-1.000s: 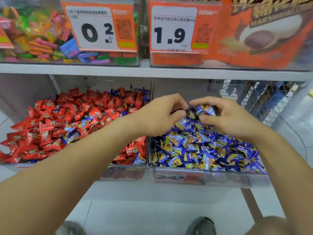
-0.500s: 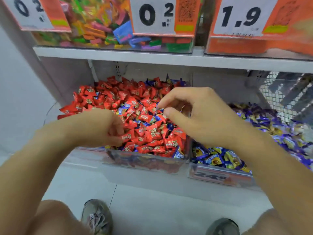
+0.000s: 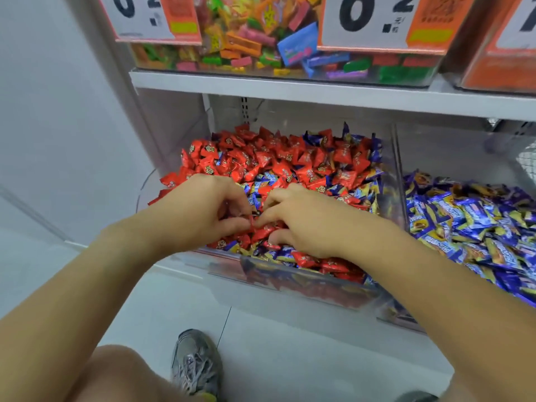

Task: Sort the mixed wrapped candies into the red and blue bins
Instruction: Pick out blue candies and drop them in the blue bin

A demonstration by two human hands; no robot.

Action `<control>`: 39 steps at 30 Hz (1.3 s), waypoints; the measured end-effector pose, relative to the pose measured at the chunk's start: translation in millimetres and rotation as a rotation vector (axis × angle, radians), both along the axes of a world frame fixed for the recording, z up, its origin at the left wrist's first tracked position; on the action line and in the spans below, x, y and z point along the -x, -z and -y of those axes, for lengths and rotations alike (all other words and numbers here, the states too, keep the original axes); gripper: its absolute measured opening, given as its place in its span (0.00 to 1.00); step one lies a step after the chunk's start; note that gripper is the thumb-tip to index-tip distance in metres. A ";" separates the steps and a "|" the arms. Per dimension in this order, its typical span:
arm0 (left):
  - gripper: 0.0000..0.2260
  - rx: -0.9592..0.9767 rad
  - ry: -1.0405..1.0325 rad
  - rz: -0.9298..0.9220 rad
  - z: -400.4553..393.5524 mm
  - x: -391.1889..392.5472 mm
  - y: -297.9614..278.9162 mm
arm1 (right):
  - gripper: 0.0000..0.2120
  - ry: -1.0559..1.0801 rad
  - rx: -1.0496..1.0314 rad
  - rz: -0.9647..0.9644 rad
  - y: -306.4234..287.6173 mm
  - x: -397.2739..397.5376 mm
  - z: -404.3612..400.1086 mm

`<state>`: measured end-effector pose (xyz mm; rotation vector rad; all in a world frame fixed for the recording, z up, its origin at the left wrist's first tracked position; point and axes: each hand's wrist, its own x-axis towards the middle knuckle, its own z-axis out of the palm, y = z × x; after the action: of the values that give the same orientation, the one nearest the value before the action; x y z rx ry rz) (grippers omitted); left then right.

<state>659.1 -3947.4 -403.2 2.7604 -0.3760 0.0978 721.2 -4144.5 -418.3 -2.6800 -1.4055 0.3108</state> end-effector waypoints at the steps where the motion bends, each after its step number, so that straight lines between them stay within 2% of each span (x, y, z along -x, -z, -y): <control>1: 0.04 0.025 0.011 -0.026 2.6 2.4 -1.1 | 0.17 0.018 0.007 0.044 0.0 -5.8 0.4; 5: 0.05 0.002 0.052 -0.228 13.6 5.3 3.2 | 0.14 0.113 0.053 0.187 -0.8 -22.7 8.1; 9: 0.16 0.021 0.047 -0.231 16.2 -2.7 3.9 | 0.17 0.187 -0.026 0.292 -19.3 -24.8 21.6; 12: 0.18 0.083 0.063 -0.230 23.9 -6.5 2.4 | 0.12 0.128 -0.288 0.017 -36.8 -11.2 32.6; 14: 0.17 0.087 0.092 -0.233 30.6 -9.5 4.9 | 0.11 0.074 -0.169 -0.142 -36.6 -0.4 33.4; 16: 0.15 0.035 0.119 -0.225 37.3 -13.9 9.8 | 0.14 0.039 -0.026 -0.166 -26.1 3.5 28.4; 18: 0.12 -0.004 0.125 -0.217 42.8 -18.9 14.1 | 0.16 0.044 -0.015 -0.140 -18.5 1.7 24.6; 20: 0.07 0.000 0.102 -0.186 43.0 -24.3 15.0 | 0.17 0.073 -0.016 -0.107 -17.2 -2.8 25.0; 23: 0.03 0.036 0.004 -0.031 33.2 -33.7 13.0 | 0.21 0.117 0.020 -0.053 -20.5 -11.2 32.7; 27: 0.04 0.051 -0.091 0.038 26.6 -40.0 14.2 | 0.14 0.197 -0.005 -0.020 -21.4 -21.8 43.0; 31: 0.04 0.136 -0.045 0.123 37.2 -32.9 2.2 | 0.10 0.303 -0.078 0.145 -25.5 -28.5 48.1; 33: 0.04 0.192 0.046 0.034 45.0 -23.5 -6.5 | 0.08 0.265 -0.174 0.151 -33.7 -22.4 50.7; 35: 0.04 0.174 0.139 -0.166 51.8 -15.8 -6.3 | 0.09 0.190 -0.208 0.009 -43.7 -10.2 51.1; 37: 0.06 0.114 0.182 -0.301 54.7 -14.9 1.4 | 0.18 0.142 -0.026 -0.151 -46.2 -0.3 49.2; 39: 0.09 0.086 0.160 -0.342 54.2 -17.7 7.7 | 0.28 0.121 0.212 -0.155 -39.9 1.1 47.3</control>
<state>676.8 -4001.6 -410.8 2.5850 -0.4830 -0.3838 720.1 -4191.8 -378.4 -2.8183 -1.2229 0.6761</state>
